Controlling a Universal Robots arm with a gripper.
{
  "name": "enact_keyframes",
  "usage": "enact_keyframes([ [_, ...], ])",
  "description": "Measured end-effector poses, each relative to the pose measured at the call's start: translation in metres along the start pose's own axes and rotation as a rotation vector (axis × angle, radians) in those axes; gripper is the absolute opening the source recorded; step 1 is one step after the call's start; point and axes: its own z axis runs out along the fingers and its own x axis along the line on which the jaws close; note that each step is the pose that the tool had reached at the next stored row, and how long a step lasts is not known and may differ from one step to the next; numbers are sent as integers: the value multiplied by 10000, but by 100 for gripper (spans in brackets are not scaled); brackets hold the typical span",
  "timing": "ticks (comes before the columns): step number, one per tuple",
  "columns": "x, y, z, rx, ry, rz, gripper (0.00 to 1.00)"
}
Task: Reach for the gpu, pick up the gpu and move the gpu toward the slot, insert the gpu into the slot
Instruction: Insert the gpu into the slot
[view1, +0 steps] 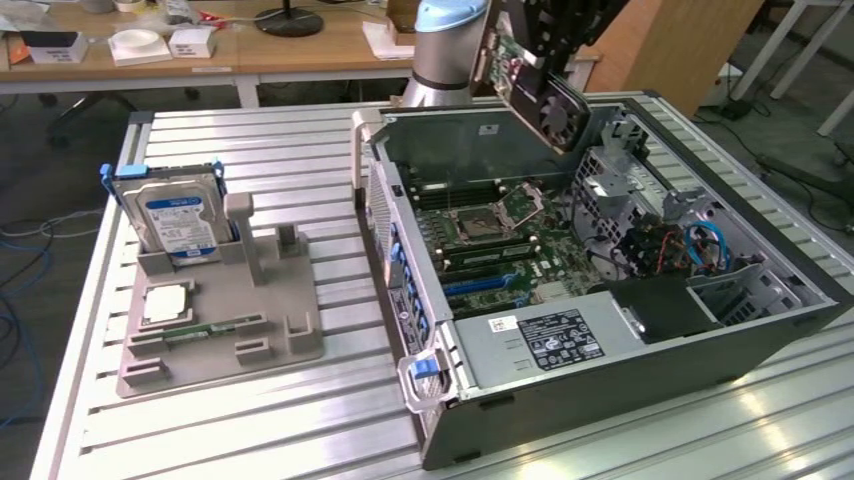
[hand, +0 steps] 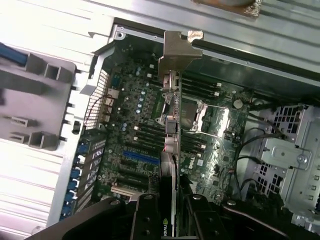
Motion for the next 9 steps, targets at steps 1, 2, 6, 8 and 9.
enact_keyframes([
  [1,0,0,6,1,9,-175,26],
  [2,0,0,12,2,19,-368,26],
  [6,0,-2,32,8,57,-1062,26],
  [8,0,-2,40,10,74,-1385,26],
  [9,0,-2,44,11,81,-1537,26],
])
